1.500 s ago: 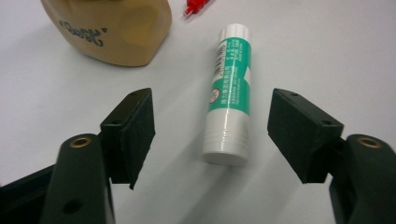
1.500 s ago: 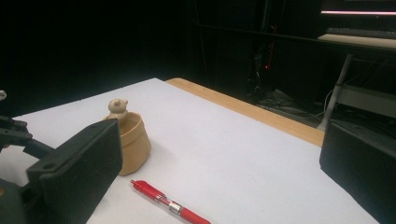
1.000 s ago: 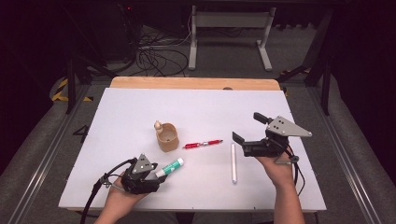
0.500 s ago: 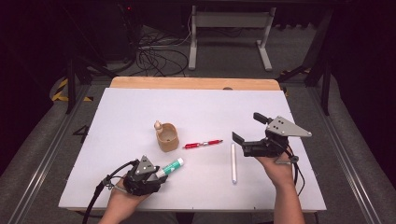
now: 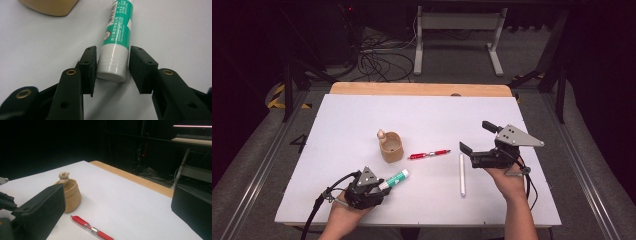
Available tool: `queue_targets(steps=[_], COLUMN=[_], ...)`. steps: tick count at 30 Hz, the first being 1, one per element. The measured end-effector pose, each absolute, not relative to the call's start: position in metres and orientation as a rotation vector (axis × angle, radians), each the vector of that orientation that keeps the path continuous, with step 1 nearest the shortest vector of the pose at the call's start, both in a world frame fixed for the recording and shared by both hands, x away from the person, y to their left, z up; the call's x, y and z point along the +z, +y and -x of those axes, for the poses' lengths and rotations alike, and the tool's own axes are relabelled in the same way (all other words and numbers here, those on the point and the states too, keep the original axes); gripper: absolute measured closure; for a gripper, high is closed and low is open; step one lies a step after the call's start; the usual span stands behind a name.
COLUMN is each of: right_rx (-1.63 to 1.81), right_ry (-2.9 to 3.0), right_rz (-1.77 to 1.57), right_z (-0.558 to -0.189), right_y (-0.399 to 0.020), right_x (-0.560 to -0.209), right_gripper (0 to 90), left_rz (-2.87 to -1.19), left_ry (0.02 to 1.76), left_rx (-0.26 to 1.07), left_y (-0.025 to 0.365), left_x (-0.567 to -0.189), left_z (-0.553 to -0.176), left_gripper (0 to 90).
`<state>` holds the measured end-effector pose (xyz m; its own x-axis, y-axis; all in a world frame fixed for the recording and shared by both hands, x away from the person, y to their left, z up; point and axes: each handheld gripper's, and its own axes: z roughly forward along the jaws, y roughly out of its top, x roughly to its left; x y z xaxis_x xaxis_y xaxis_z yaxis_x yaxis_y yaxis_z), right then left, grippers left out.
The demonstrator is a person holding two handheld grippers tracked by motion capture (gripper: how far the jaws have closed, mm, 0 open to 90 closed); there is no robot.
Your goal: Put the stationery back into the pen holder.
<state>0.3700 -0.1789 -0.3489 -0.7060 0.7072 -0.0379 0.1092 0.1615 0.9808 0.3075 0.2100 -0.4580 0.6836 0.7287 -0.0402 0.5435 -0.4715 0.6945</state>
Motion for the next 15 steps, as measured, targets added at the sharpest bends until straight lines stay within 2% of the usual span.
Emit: queue_targets(steps=[15], right_rx=[1.578], right_ry=[1.958], right_rz=[-0.738], right_z=[-0.3686], right_y=[-0.1761], right_x=[-0.3488], right_gripper=[0.2], left_rz=[-2.221], left_ry=[0.920], left_rx=[0.383], left_y=[0.2106], left_x=[-0.4582], left_z=[-0.3077], left_gripper=[64.8])
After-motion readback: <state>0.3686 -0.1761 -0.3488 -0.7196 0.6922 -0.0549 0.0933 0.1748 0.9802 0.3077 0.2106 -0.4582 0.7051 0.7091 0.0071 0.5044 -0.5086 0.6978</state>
